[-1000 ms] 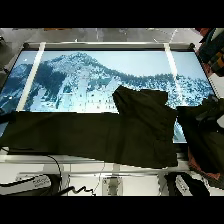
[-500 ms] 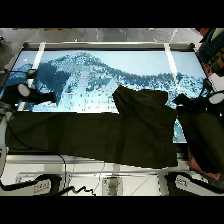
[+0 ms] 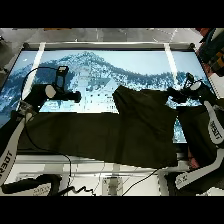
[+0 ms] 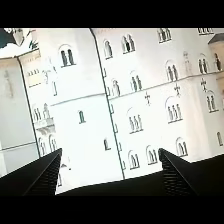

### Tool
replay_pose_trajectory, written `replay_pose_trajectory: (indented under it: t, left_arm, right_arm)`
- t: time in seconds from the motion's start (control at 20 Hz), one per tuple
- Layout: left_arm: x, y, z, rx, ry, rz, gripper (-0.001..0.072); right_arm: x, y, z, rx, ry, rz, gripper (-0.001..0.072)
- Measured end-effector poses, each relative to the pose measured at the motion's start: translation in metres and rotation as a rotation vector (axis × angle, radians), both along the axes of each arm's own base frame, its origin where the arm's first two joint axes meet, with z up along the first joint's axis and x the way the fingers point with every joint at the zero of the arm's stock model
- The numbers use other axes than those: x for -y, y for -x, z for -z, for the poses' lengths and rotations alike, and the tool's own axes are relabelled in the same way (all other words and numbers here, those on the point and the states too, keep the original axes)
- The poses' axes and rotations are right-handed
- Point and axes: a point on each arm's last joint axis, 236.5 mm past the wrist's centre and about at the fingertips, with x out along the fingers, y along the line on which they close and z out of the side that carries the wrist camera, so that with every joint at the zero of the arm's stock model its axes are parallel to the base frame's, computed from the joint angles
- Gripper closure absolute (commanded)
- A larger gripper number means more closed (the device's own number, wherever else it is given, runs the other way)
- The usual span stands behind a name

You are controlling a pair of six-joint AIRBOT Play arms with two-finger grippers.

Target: Fold the clothes and pants, and hang the long-sleeved shirts on hangers.

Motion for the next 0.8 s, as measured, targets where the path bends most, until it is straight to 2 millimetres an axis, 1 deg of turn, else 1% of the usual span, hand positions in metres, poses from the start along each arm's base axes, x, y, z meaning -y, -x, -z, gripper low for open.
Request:
replay_pose_trajectory:
  t: [0.05, 0.15, 0.2, 0.25, 0.3, 0.4, 0.5, 0.55, 0.65, 0.75, 0.8]
  left_arm:
    - [0.002, 0.000, -0.001, 0.004, 0.001, 0.004, 0.0008]
    - [0.004, -0.001, -0.001, 0.011, 0.001, 0.008, 0.0008]
    - [0.005, -0.001, -0.002, 0.013, 0.002, 0.009, 0.0008]
    - [0.006, -0.002, -0.002, 0.015, 0.002, 0.010, 0.0009]
    - [0.006, -0.002, -0.002, 0.018, 0.002, 0.010, 0.0009]
    - [0.007, -0.003, -0.003, 0.021, 0.003, 0.011, 0.0008]
    - [0.007, -0.005, -0.004, 0.033, 0.004, 0.009, 0.0009]
    - [0.007, -0.007, -0.006, 0.041, 0.006, 0.008, 0.0009]
    - [0.007, -0.009, -0.007, 0.054, 0.008, 0.006, 0.0008]
    - [0.007, -0.010, -0.009, 0.062, 0.009, 0.005, 0.0009]
    - [0.007, -0.011, -0.011, 0.067, 0.010, 0.004, 0.0009]
  right_arm:
    - [0.001, -0.004, 0.006, -0.006, 0.004, 0.001, 0.0257]
    - [0.001, -0.010, 0.015, -0.009, 0.011, 0.002, 0.0532]
    - [0.000, -0.013, 0.018, -0.006, 0.016, 0.000, 0.0631]
    - [-0.001, -0.016, 0.019, 0.001, 0.024, -0.008, 0.0679]
    - [-0.004, -0.019, 0.020, 0.011, 0.032, -0.023, 0.0678]
    - [-0.014, -0.030, 0.014, 0.047, 0.047, -0.068, 0.0678]
    - [-0.029, -0.045, -0.002, 0.103, 0.072, -0.135, 0.0679]
    - [-0.040, -0.055, -0.016, 0.141, 0.084, -0.170, 0.0679]
    - [-0.066, -0.076, -0.053, 0.233, 0.108, -0.238, 0.0678]
    - [-0.100, -0.096, -0.101, 0.344, 0.130, -0.306, 0.0679]
    - [-0.121, -0.104, -0.127, 0.404, 0.137, -0.345, 0.0679]
